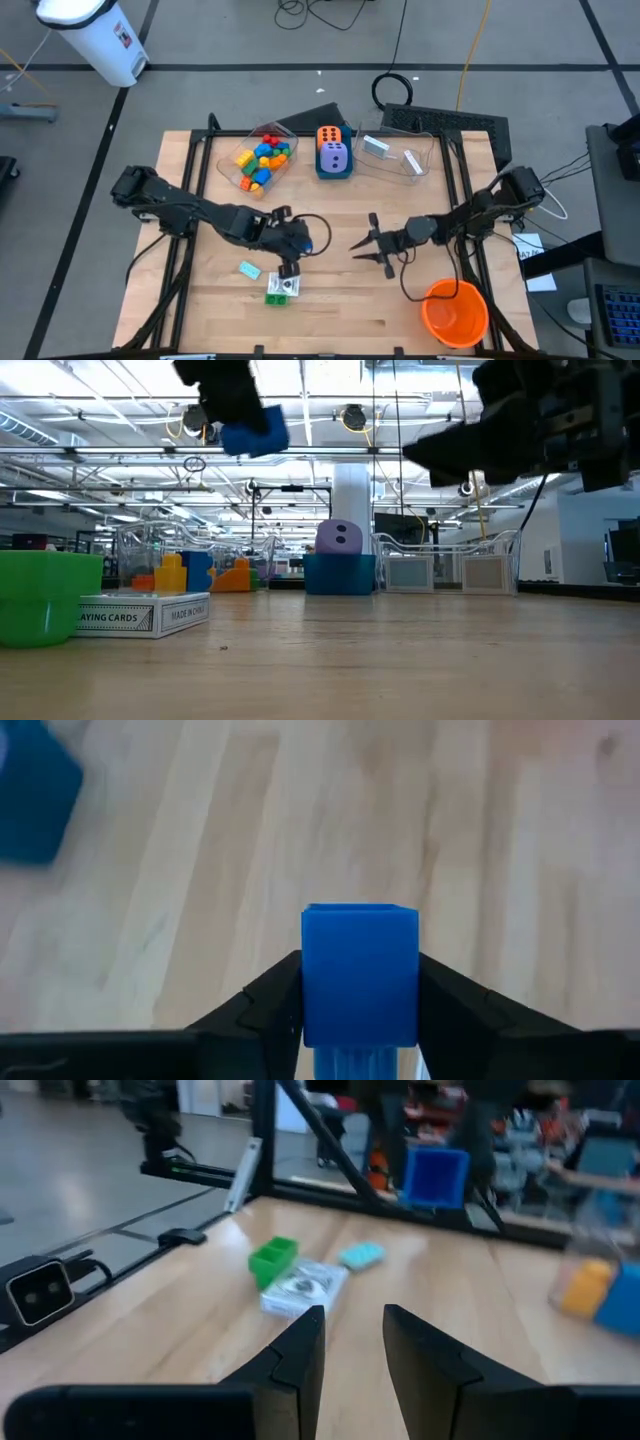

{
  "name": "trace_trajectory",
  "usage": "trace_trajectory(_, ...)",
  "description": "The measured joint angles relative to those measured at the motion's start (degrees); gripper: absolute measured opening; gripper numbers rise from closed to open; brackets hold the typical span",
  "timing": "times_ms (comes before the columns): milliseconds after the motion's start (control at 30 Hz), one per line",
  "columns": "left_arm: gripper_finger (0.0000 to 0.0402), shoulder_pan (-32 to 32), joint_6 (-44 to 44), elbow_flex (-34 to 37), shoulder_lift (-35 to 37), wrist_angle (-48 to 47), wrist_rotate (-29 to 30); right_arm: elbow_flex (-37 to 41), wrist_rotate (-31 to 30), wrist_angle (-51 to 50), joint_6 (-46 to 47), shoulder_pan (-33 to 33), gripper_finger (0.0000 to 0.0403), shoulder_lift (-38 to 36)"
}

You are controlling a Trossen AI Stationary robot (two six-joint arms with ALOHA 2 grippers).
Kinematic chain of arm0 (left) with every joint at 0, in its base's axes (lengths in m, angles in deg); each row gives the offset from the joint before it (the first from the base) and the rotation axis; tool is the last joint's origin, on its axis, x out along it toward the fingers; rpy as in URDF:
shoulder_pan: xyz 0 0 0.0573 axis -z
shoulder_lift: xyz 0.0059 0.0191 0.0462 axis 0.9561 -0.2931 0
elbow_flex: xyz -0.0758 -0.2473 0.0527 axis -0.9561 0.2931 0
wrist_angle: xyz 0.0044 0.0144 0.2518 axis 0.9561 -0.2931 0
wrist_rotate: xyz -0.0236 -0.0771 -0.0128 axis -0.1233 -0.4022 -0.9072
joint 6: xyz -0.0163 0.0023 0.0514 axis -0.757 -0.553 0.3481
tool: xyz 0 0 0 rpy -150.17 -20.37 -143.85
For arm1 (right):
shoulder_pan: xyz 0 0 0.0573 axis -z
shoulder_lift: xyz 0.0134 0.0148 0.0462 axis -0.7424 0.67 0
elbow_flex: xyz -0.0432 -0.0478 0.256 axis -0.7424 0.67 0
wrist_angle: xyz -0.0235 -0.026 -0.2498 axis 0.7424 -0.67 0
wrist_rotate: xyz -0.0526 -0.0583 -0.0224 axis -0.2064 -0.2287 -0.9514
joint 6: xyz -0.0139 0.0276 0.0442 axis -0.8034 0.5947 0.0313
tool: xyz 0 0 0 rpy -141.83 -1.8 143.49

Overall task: Pick & Place Toys
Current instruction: Put the blue game piece into the left transparent bin

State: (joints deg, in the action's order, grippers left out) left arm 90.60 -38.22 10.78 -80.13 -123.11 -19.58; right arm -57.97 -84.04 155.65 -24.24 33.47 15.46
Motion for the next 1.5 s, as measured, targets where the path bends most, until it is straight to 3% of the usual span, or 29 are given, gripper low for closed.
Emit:
trace_trajectory(233, 0.0135, -1.9, 4.2, -0.1, -0.9, 9.9, -5.2, -5.2, -0.2, -4.5, -8.6, -4.5, 0.0105, 0.0)
trace_trajectory(500, 0.0152, -4.8, 7.5, 0.0, -4.4, 17.6, -14.9, -13.1, -3.5, -15.8, -16.2, -5.5, 0.0158, 0.0)
trace_trajectory(667, 0.017, -5.8, 8.0, 0.0, -5.6, 19.5, -17.7, -13.9, -3.4, -16.5, -17.7, -5.0, 0.02, 0.0)
trace_trajectory(900, 0.0134, -6.6, 9.9, 0.0, -5.5, 25.0, -21.7, -13.9, -3.2, -17.0, -18.7, -4.7, 0.0221, 0.0)
trace_trajectory(1233, 0.0166, -6.9, 10.0, 0.0, -5.6, 26.5, -21.9, -13.9, -4.5, -18.1, -19.1, -3.2, 0.0181, 0.0)
trace_trajectory(1500, 0.0135, -7.7, 10.9, 0.0, -5.5, 27.2, -22.7, -13.8, -6.2, -16.5, -19.4, -2.1, 0.0069, 0.0)
